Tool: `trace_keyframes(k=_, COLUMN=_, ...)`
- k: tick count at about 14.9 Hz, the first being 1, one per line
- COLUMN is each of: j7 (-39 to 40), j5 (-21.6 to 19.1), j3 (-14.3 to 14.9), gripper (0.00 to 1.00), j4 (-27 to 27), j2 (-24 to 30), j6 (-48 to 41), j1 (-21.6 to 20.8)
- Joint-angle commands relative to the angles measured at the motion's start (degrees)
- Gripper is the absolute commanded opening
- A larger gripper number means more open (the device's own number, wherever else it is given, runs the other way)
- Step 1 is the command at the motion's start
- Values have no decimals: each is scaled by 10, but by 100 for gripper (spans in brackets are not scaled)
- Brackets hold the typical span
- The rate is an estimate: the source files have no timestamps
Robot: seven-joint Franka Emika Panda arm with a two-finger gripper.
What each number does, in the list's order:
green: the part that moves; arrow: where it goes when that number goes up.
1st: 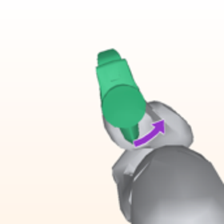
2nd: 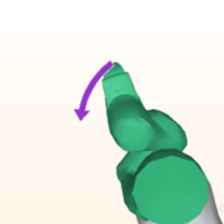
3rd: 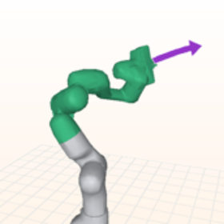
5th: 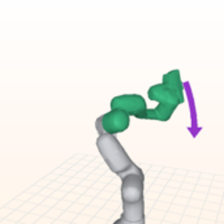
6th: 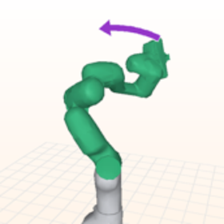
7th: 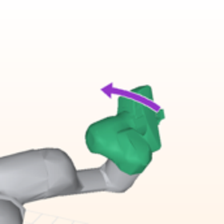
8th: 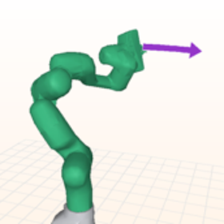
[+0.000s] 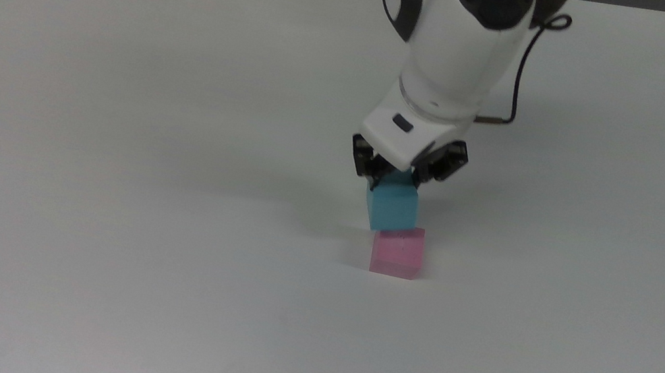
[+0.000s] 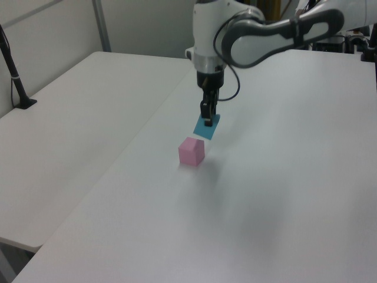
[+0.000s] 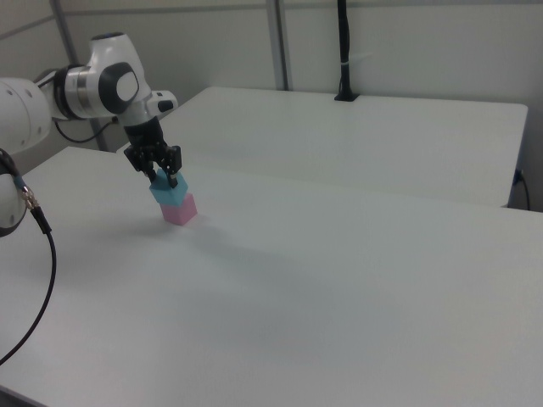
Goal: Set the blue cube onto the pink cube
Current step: 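Carry the light-blue cube over the pink cube, then lower the light-blue cube onto the pink cube and open the gripper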
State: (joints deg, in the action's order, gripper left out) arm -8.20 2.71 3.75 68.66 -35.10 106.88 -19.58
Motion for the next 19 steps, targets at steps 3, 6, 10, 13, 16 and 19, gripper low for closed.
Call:
trace_keyframes(k=3, j7=-41, j5=-7, j3=19, gripper=32, j4=-41, j2=-41, j6=40, j1=-20)
trace_keyframes(k=6, j7=-52, j5=-7, j3=19, gripper=44, j4=-41, j2=-41, j6=48, j1=-20)
trace_keyframes(k=10, j7=-58, j5=-8, j3=16, gripper=60, j4=-41, j2=-42, j6=51, j1=-21)
trace_keyframes(k=13, j7=-58, j5=-7, j3=14, gripper=100, j4=-39, j2=-42, j6=49, j1=-22)
trace_keyframes(k=16, j7=-58, j5=-7, j3=14, gripper=100, j4=-38, j2=-42, j6=50, j1=-22)
trace_keyframes(k=19, j7=-65, j5=-7, j3=16, gripper=100, j4=-38, j2=-37, j6=47, j1=-23)
